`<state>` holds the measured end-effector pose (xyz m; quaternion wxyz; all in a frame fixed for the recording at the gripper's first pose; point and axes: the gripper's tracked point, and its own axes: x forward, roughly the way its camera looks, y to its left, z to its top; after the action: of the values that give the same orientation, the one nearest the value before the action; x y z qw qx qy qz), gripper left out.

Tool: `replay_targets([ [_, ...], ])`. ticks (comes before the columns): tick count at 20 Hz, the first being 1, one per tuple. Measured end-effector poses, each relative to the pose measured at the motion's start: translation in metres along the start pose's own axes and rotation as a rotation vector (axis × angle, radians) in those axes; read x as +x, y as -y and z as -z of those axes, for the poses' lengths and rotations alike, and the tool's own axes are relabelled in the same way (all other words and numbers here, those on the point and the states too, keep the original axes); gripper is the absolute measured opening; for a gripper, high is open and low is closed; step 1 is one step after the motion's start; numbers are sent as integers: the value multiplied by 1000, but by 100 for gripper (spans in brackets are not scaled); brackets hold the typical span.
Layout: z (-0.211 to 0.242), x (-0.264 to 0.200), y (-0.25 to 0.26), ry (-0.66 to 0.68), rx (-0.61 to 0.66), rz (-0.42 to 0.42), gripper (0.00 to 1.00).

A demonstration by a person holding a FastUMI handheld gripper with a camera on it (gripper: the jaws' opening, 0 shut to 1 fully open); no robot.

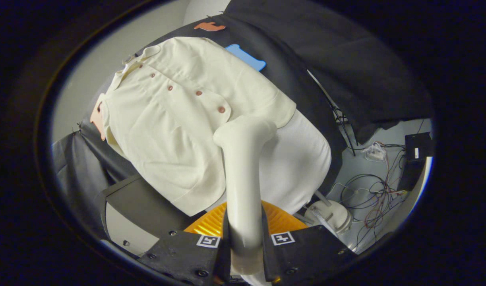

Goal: Iron the clothes twice with a garment steamer, once on the left side and once on the right side.

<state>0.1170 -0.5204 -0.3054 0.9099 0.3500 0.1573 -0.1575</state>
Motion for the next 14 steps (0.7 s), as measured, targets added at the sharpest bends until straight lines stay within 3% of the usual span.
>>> replay_targets([
  [10,31,-94,-131,19,-29,-161,32],
  [14,53,-135,-202,26,-117,-238,32],
])
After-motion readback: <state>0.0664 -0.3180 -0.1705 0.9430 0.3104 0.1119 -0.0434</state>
